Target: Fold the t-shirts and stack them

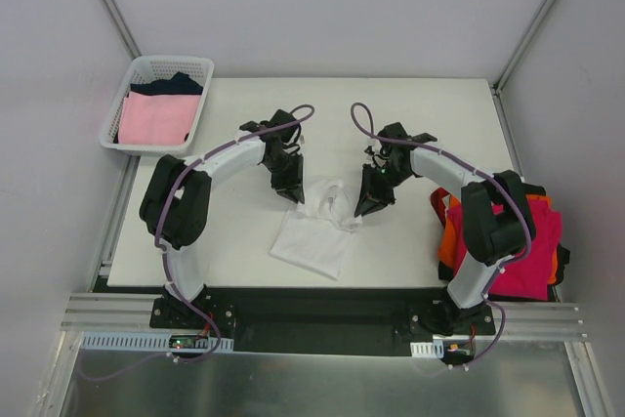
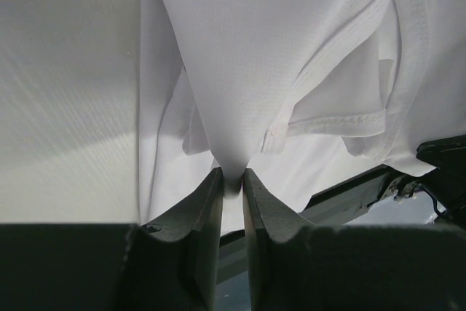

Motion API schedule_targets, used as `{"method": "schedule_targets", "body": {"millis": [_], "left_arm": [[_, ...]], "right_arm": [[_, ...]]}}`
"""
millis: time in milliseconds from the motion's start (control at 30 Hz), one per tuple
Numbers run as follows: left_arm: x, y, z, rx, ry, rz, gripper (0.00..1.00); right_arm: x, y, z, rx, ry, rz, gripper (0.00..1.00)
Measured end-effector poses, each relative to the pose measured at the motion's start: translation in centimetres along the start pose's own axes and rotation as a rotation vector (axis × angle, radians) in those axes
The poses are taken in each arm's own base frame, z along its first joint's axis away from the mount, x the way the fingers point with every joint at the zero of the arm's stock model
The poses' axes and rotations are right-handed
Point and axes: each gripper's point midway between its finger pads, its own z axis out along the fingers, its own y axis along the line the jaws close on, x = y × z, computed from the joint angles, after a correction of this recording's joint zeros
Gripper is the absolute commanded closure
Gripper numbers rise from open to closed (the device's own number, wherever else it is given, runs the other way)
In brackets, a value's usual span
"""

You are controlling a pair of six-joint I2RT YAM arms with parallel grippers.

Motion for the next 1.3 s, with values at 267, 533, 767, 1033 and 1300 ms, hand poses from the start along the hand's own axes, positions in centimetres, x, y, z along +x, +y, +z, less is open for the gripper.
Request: {"method": "schedule_targets", "body": {"millis": [267, 533, 767, 1033, 1300], "left_arm": [[-0.1, 0.4, 1.1, 0.010, -0.002, 0.033, 0.56], [0.7, 1.9, 2.9, -0.011, 0.037, 0.045, 0.53], [1.2, 2.2, 3.4, -0.008, 0.047, 0.048, 0.55], [1.0, 2.1, 3.5, -0.001, 0.042, 0.051, 0.56], [1.0, 1.8, 3.5, 0.016, 0.043, 0.052, 0.59]], "right_arm": [[0.1, 0.1, 0.0, 0.001, 0.002, 0.001, 0.87], [0.1, 0.1, 0.1, 0.005, 0.003, 0.000, 0.88], [0.2, 0.1, 0.4, 0.021, 0.014, 0.002, 0.88], [0.2, 0.6, 0.9, 0.029, 0.033, -0.004, 0.88], [0.7, 1.1, 1.3, 0.034, 0.045, -0.008, 0.89]]}}
